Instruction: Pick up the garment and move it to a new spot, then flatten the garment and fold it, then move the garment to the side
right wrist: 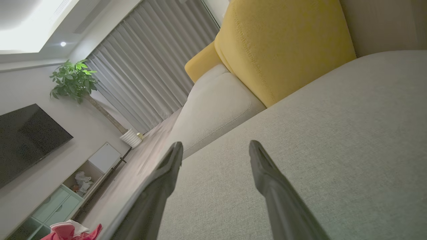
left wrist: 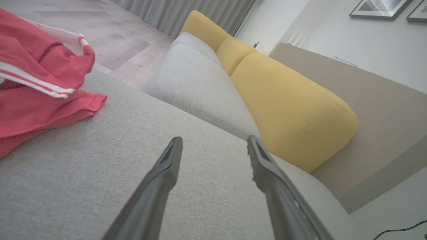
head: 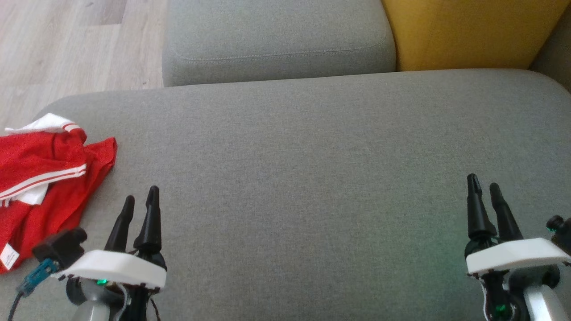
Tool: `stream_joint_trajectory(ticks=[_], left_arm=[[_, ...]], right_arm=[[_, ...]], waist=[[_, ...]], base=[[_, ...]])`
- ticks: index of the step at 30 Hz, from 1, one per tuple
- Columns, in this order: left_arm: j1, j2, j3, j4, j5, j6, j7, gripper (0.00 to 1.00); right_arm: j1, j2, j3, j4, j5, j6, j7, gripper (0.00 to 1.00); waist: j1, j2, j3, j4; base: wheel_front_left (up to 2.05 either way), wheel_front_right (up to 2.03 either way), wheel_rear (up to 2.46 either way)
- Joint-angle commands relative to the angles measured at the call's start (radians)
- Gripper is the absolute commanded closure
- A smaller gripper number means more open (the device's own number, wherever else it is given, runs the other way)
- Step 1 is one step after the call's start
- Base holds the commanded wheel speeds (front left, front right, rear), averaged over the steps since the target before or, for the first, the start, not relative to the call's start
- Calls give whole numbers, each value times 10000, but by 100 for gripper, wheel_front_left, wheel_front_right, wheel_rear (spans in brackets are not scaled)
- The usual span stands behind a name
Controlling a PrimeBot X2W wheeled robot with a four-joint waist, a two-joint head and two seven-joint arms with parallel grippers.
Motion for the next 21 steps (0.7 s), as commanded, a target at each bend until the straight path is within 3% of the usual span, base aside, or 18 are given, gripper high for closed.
stream_joint_trajectory(ticks=[1, 21], left_arm=[[-329, 278, 104, -467, 391, 79, -142, 0], [-41, 723, -446, -491, 2544, 600, -726, 0]], right_arm=[[-143, -180, 186, -390, -385, 45, -187, 0], [-31, -178, 493, -311, -3094, 58, -625, 0]], waist=[[0, 0, -17, 1], [0, 0, -130, -33]], base=[[0, 0, 0], [0, 0, 0]])
